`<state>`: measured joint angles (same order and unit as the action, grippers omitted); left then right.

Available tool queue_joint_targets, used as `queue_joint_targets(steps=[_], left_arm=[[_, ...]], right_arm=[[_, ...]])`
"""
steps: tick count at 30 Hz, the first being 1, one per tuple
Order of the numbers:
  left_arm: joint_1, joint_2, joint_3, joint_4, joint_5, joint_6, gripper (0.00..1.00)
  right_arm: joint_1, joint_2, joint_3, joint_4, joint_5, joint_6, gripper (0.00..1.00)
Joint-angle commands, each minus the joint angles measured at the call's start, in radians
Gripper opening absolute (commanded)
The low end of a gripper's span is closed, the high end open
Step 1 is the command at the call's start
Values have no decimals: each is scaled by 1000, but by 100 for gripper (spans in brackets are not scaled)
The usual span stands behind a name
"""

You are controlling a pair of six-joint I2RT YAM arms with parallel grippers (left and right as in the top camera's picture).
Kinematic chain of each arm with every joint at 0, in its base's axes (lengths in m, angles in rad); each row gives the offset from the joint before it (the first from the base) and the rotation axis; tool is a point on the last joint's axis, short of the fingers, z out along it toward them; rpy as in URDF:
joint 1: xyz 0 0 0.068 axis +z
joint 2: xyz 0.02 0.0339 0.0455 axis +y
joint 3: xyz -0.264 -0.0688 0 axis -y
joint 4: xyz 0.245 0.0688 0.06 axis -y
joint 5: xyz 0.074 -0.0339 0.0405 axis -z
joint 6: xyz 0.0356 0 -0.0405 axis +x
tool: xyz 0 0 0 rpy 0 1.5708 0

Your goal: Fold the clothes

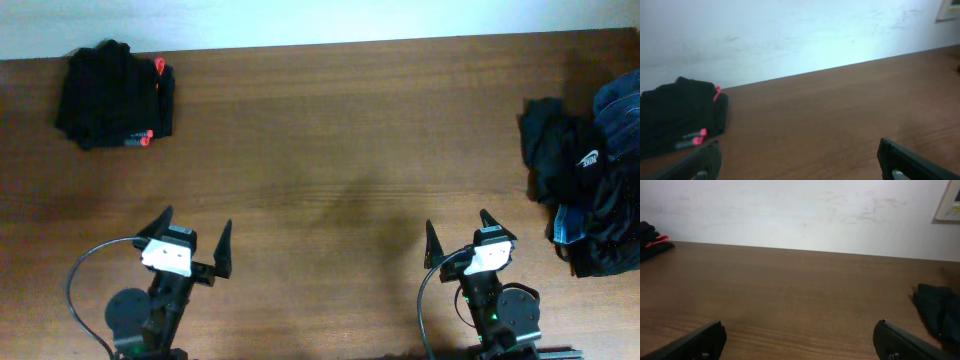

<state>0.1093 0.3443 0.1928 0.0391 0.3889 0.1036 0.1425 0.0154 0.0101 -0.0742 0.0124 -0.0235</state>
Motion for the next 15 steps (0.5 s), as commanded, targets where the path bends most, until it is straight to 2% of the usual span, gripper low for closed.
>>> queue_joint_targets(steps=[1,15], left_arm=[[-18,-37,-47,29,14,-5,99],[-18,-177,-168,34,6,-5,99]], right_arm=[[-7,-11,-5,-7,-2,1,99],[-7,-11,-5,-7,-2,2,99]])
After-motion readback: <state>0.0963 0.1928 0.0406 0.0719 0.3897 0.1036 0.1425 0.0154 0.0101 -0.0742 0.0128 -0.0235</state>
